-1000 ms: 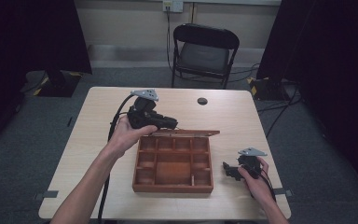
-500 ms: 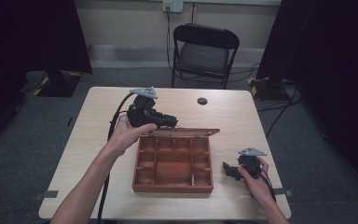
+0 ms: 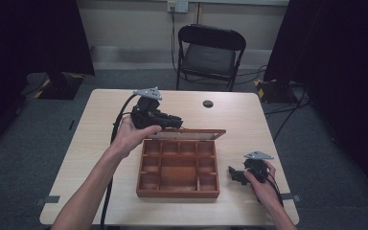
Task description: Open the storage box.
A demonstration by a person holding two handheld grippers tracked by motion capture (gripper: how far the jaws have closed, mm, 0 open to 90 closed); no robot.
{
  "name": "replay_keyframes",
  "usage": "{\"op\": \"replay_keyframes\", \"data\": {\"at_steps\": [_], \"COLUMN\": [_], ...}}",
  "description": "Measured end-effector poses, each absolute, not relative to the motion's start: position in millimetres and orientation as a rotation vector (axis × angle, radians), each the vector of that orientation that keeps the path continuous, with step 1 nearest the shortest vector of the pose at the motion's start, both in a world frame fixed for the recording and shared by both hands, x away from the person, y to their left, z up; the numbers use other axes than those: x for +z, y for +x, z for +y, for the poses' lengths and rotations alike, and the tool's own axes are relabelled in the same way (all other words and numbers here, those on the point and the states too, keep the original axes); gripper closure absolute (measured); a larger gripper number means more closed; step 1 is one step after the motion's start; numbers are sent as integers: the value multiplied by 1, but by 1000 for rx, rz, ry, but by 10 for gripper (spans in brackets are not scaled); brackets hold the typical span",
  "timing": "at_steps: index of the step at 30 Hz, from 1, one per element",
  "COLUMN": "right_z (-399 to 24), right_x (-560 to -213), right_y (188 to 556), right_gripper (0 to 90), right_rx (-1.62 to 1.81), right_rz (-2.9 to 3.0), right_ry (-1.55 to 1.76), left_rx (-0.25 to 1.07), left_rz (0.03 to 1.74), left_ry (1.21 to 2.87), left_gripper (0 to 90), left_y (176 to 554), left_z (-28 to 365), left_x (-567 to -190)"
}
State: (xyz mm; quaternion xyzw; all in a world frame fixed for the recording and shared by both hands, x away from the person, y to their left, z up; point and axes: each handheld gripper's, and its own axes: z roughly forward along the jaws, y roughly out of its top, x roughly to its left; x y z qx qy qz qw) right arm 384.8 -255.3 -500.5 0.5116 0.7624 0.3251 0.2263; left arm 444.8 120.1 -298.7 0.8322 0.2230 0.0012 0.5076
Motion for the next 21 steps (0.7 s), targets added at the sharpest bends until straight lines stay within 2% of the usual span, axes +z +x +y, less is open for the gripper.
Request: {"op": "replay_keyframes", "data": {"at_steps": [21], "right_z": [-255], "right_x": [-500], "right_y": [385], "right_gripper": [89], "right_rx": [894], "right_rz": [2100], "right_ry": [1412], "left_rx": [17], "left_rz": [536], "left_ry": [2012], "left_gripper": [807], "left_y": [442], "left_z": [118], "left_x": [-298]}}
